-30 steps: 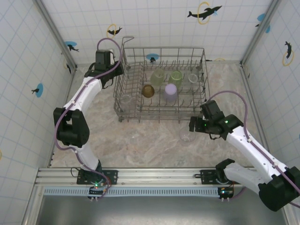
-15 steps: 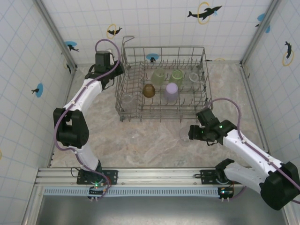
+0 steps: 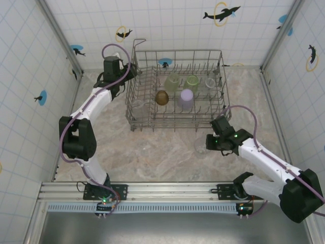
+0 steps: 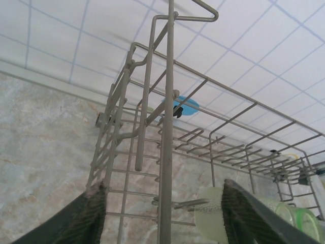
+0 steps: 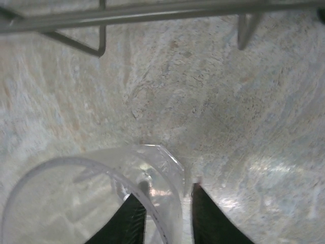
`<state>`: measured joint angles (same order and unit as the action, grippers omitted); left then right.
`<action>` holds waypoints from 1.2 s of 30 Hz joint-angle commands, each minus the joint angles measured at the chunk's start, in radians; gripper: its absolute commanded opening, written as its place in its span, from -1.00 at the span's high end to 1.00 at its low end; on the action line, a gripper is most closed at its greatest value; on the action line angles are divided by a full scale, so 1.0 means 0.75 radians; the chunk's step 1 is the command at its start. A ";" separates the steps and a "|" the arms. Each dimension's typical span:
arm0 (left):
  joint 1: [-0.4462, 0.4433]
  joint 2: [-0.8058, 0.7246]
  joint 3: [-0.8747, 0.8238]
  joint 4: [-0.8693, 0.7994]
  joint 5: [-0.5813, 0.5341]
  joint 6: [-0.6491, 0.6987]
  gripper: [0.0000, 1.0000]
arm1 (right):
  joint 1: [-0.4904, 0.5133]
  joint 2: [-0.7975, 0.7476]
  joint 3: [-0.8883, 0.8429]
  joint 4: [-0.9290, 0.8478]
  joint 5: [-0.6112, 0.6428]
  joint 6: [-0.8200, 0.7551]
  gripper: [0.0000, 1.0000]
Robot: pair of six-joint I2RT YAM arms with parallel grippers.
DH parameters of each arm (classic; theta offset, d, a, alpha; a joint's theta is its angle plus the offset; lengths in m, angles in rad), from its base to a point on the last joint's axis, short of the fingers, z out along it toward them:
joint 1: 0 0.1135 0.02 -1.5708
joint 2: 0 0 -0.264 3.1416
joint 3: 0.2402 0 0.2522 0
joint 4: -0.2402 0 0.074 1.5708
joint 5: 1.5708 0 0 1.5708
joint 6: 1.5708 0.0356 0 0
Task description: Load the cups into the dish rack
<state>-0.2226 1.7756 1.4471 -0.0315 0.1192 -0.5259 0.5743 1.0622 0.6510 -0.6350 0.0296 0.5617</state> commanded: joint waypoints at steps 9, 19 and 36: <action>-0.018 -0.138 -0.050 -0.011 0.012 0.017 -0.94 | -0.019 -0.040 0.106 -0.166 0.068 -0.031 1.00; 0.011 -0.219 -0.056 -0.076 -0.032 0.065 -0.95 | -0.143 -0.012 0.271 -0.489 0.278 -0.033 1.00; 0.038 -0.225 0.019 -0.172 0.002 0.101 -0.95 | -0.623 0.235 0.751 -0.687 0.702 -0.239 1.00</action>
<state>-0.2001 1.6093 1.4200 -0.1276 0.1055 -0.4717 0.1513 1.2133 1.1301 -1.1542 0.5014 0.4438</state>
